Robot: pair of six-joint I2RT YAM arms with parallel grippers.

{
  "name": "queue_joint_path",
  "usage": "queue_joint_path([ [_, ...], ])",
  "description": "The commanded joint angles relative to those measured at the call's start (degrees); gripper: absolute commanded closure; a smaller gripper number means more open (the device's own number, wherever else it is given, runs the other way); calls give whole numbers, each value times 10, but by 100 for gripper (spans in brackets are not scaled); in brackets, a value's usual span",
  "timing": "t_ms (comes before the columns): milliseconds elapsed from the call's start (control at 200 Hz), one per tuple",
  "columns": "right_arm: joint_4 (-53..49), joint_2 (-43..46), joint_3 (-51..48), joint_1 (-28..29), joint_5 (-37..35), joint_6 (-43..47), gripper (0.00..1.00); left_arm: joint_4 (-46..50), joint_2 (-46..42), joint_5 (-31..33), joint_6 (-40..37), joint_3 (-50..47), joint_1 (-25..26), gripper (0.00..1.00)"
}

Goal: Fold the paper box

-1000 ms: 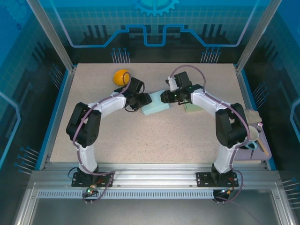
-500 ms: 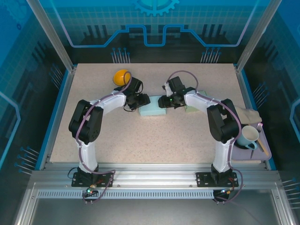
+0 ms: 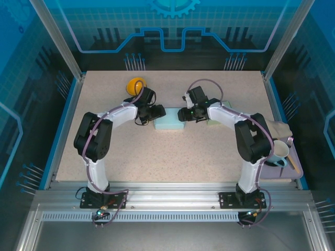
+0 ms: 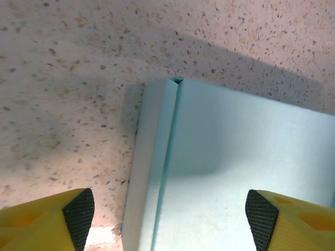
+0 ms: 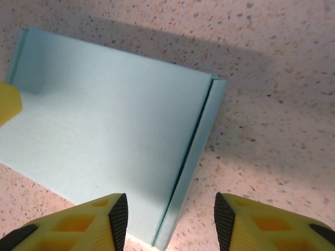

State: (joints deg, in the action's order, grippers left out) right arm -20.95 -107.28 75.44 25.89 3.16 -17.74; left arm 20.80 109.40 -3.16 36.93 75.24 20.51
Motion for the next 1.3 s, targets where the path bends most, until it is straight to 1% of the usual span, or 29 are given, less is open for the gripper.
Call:
queue_joint_path([
  [0, -24, 53, -11, 1, -28, 23, 50, 13, -56, 20, -19, -14, -14, 18],
  [130, -40, 110, -28, 1, -45, 32, 50, 17, -109, 41, -30, -35, -17, 16],
  [295, -54, 211, -64, 4, -60, 36, 50, 18, -192, 59, -48, -71, -17, 14],
  [300, -55, 214, -65, 4, -61, 36, 50, 17, -195, 59, -49, -72, -18, 14],
  [325, -57, 230, -72, 4, -65, 38, 50, 15, -211, 62, -54, -81, -17, 3],
  [350, -59, 247, -79, 5, -71, 40, 49, 12, -227, 64, -59, -89, -17, 1],
  [480, -72, 331, -117, 9, -114, 57, 48, 7, -316, 97, -86, -140, -17, 1],
  [585, -71, 402, -156, 9, -156, 73, 45, 1, -396, 148, -113, -191, -17, 1],
  [660, -62, 452, -190, 8, -185, 78, 43, -31, -466, 149, -158, -243, -17, 1],
  [730, -54, 500, -222, 6, -205, 77, 41, -26, -532, 179, -152, -278, -17, 1],
  [760, -48, 519, -234, 5, -211, 77, 39, -30, -560, 190, -147, -297, -17, 1],
  [785, -45, 534, -244, 5, -216, 77, 33, -36, -584, 201, -141, -313, -17, 1],
  [795, -43, 541, -246, 4, -218, 77, 23, -37, -593, 206, -139, -319, -17, 1],
  [800, -43, 544, -247, 4, -219, 77, 21, -39, -597, 208, -138, -322, -18, 1],
  [805, -42, 547, -247, 4, -220, 78, 11, -41, -602, 210, -137, -326, -17, 1],
  [810, -42, 550, -247, 3, -221, 78, 5, -42, -607, 213, -136, -329, -17, 1],
  [820, -41, 556, -255, 3, -223, 78, 2, -45, -616, 217, -134, -334, -17, 1],
  [930, -46, 599, -282, 0, -243, 83, 0, -89, -697, 277, -116, -403, -17, 1],
  [975, -51, 608, -285, -1, -250, 85, 0, -149, -713, 297, -151, -445, -17, 1],
  [1015, -55, 612, -287, -4, -256, 88, 0, -196, -717, 290, -201, -483, -17, 1],
  [1055, -58, 615, -290, -4, -264, 89, 0, -219, -716, 302, -203, -510, -18, 1],
  [1100, -58, 618, -293, -5, -271, 88, 0, -230, -714, 311, -206, -526, -18, 1],
  [1165, -50, 624, -298, -7, -272, 88, 0, -242, -704, 318, -230, -540, -18, 1],
  [1231, -39, 630, -303, -11, -273, 85, 0, -246, -689, 360, -235, -548, -19, 1],
  [1276, -28, 633, -308, -13, -279, 83, 0, -266, -677, 367, -253, -560, -23, 1],
  [1296, -24, 634, -309, -14, -286, 81, 0, -257, -673, 369, -248, -556, -27, 1],
])
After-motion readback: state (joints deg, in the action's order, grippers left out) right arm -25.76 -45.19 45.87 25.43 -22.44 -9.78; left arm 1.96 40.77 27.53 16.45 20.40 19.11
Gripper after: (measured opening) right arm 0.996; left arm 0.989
